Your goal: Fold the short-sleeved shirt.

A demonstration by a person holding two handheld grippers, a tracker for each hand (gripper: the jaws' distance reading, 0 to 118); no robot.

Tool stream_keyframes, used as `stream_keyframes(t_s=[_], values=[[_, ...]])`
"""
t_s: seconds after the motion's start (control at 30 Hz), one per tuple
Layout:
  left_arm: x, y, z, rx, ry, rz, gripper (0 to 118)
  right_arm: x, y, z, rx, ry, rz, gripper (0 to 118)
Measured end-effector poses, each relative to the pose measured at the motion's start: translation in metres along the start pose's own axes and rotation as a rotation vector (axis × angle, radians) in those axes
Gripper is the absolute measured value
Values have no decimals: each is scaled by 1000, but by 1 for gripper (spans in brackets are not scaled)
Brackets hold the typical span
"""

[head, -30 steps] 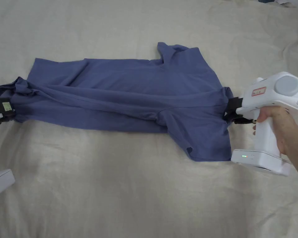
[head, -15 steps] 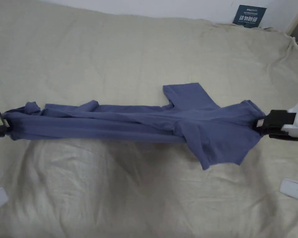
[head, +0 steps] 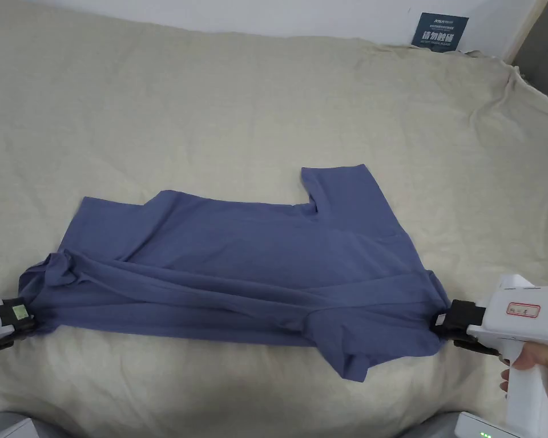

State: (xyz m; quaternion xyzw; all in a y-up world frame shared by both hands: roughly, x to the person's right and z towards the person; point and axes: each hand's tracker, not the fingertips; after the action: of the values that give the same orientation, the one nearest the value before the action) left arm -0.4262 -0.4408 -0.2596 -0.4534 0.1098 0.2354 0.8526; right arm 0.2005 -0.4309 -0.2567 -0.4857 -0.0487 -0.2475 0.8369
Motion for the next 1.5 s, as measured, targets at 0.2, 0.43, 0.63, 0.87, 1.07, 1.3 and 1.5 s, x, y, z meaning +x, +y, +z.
stream_keyframes(t_s=[0.2, 0.43, 0.63, 0.87, 1.07, 1.3, 1.5], values=[[2, 13, 24, 86, 53, -48, 114, -18, 12, 24, 89, -86, 166, 85], [28, 47, 95, 439, 0, -119, 118, -65, 29, 95, 365, -88, 387, 92], [93, 25, 113, 676, -17, -389, 118, -107, 7, 114, 627, -43, 508, 93], [116, -10, 97, 668, -129, -402, 118, -123, -34, 109, 764, 17, 489, 93], [119, -32, 92, 707, -180, -417, 84, -129, -58, 102, 796, 32, 503, 92], [122, -40, 88, 711, -166, -428, 2, -137, -69, 99, 801, 41, 511, 3], [127, -44, 85, 698, -152, -448, 0, -141, -75, 97, 789, 38, 509, 0]])
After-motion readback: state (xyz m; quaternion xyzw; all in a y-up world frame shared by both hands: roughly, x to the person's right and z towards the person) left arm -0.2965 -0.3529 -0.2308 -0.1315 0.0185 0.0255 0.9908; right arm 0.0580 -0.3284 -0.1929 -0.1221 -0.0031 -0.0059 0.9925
